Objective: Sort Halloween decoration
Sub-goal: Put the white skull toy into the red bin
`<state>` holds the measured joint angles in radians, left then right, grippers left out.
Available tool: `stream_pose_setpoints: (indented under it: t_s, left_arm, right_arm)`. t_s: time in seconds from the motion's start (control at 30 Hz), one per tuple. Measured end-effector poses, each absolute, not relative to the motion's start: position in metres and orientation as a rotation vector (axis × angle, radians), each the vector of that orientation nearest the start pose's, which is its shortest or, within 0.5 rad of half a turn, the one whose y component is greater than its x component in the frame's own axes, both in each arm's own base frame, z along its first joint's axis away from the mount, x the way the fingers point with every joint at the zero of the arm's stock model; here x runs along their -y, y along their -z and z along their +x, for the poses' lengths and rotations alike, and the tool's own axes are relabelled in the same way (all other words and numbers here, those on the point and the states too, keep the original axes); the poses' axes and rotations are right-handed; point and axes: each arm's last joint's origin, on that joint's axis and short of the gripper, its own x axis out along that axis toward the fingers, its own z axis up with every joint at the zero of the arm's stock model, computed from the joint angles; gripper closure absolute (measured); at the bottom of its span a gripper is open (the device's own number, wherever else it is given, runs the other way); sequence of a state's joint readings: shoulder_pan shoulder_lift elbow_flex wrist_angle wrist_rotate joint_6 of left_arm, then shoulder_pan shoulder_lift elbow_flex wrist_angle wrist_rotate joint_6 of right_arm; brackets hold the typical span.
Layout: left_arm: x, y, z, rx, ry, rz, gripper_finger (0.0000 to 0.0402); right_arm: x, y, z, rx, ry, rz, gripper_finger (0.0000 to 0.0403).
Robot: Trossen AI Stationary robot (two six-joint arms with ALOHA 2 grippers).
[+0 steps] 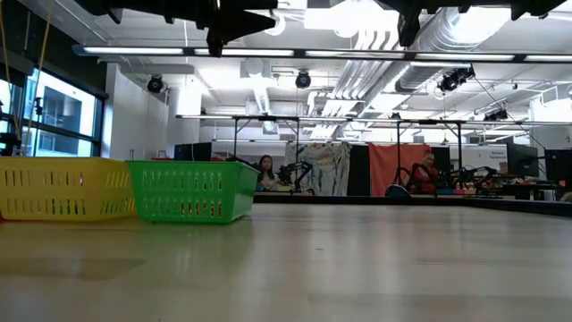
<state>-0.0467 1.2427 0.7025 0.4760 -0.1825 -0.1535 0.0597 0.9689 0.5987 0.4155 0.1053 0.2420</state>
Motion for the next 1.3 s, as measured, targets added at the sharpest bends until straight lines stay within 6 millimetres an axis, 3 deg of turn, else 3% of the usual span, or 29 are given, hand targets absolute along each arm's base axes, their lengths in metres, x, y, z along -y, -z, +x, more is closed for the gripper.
stream_pose_setpoints:
  t_s: [0.13, 0.33, 0.43, 0.57, 0.73, 0.93, 1.1, 1.3]
  left_arm:
    - [0.007, -0.273, 0.272, -0.055, -0.140, -0.146, 0.0243]
    - [0.007, -0.273, 0.272, -0.054, -0.141, -0.148, 0.0243]
    - [0.007, -0.273, 0.272, -0.054, -0.141, -0.148, 0.0243]
    - [0.007, -0.273, 0.272, -0.054, -0.141, -0.148, 0.0243]
    - [0.007, -0.272, 0.272, -0.059, -0.141, -0.147, 0.0243]
    - [0.007, -0.272, 0.272, -0.060, -0.141, -0.147, 0.0243]
    - [0.007, -0.272, 0.272, -0.060, -0.141, -0.147, 0.0243]
    - [0.007, -0.272, 0.272, -0.060, -0.141, -0.147, 0.0243]
  right_arm:
    - [-0.010, -0.293, 0.217, 0.051, 0.042, 0.275, 0.0403]
    - [0.002, -0.291, 0.217, 0.042, 0.093, 0.509, 0.0402]
    - [0.005, -0.291, 0.218, -0.119, 0.101, 0.589, 0.0392]
    - [-0.001, -0.285, 0.217, -0.511, 0.132, 0.663, 0.0367]
    - [-0.027, -0.265, 0.208, -0.973, 0.189, 0.700, 0.0330]
    - [-0.068, -0.229, 0.187, -1.331, 0.352, 0.784, 0.0294]
    - [-0.096, -0.205, 0.170, -1.467, 0.532, 0.974, 0.0276]
    - [-0.116, -0.188, 0.147, -1.534, 0.787, 1.170, 0.0272]
